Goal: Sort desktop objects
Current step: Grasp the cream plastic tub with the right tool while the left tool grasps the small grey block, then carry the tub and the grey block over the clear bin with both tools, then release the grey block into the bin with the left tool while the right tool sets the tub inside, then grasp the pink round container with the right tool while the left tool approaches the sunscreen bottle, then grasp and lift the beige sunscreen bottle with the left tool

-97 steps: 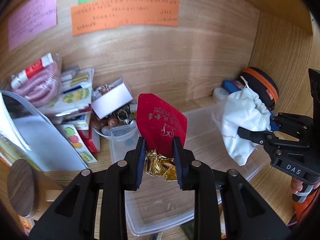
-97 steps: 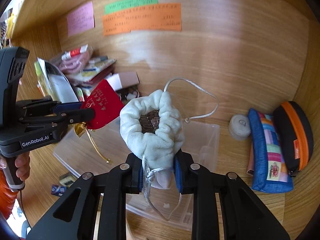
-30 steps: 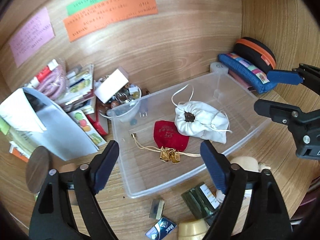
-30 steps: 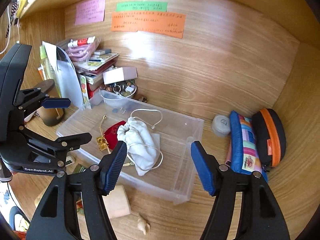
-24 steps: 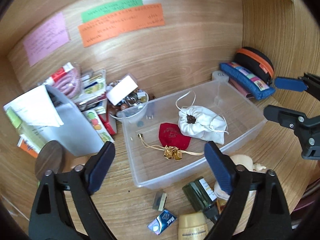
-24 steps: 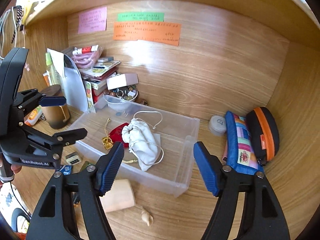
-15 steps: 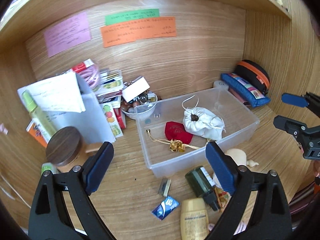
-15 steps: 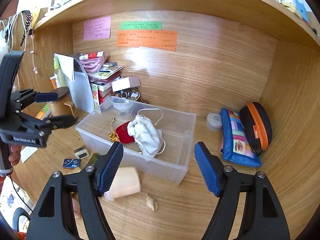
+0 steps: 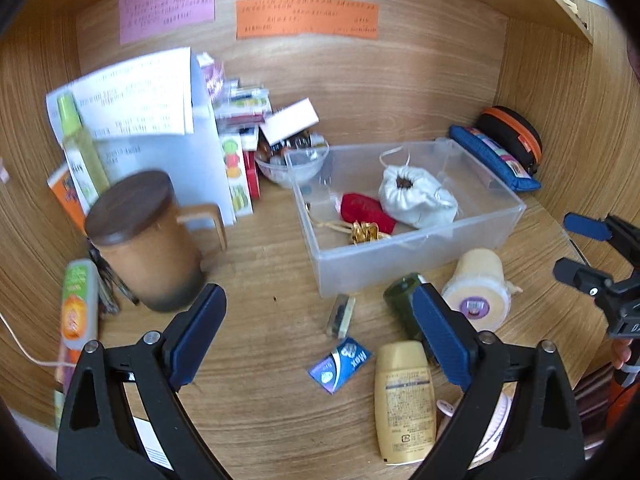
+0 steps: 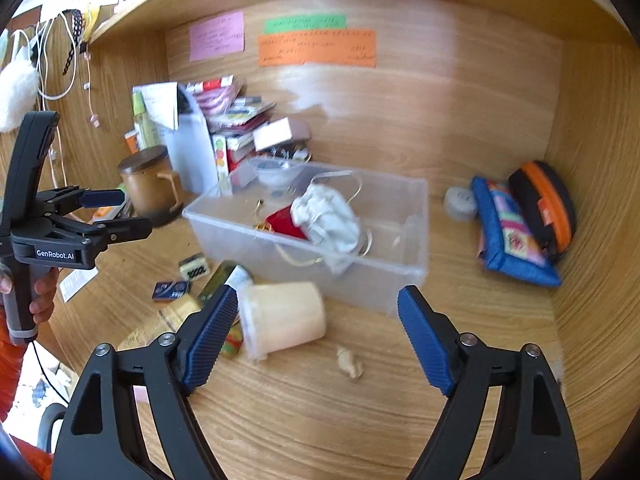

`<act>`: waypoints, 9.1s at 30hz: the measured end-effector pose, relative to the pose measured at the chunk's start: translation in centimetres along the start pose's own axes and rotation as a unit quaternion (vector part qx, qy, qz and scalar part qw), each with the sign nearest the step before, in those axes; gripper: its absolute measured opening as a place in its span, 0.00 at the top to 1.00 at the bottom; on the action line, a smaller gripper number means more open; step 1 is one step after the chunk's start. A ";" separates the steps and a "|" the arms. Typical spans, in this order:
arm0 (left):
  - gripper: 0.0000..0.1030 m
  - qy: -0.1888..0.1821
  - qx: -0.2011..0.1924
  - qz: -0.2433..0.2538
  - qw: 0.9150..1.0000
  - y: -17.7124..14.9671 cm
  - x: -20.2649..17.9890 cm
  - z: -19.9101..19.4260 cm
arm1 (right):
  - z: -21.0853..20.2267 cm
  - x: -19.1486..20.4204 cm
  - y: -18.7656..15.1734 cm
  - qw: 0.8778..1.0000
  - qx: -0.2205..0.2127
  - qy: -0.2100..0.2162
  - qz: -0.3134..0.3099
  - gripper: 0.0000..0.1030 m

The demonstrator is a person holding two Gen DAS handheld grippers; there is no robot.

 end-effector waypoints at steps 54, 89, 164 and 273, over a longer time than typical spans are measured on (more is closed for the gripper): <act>0.85 -0.052 0.090 0.005 0.995 -4.3 -0.6 8.9 | 8.2 0.1 -3.0 0.994 0.072 0.062 0.059 0.39; 0.85 -0.018 -0.035 0.014 0.999 2.0 0.1 -0.4 | -0.3 -2.0 3.0 0.998 -0.027 0.013 0.053 0.39; 0.85 -0.036 0.109 0.098 0.989 7.2 -2.3 19.3 | 17.0 -5.2 7.0 0.998 0.066 0.007 -0.012 0.39; 0.06 -0.030 0.064 -0.045 0.996 -10.5 -0.5 -2.4 | 2.4 9.1 -7.6 0.989 0.056 0.120 0.070 0.40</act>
Point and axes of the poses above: each gripper's, at about its wrist camera, not at the fingertips, and z roughly the way its jaws point, x to its left, y to its top, the point moved 4 cm from there along z, roughly the way its jaws point, and after that the axes turned 8 degrees about -x, right-handed, at the moved point
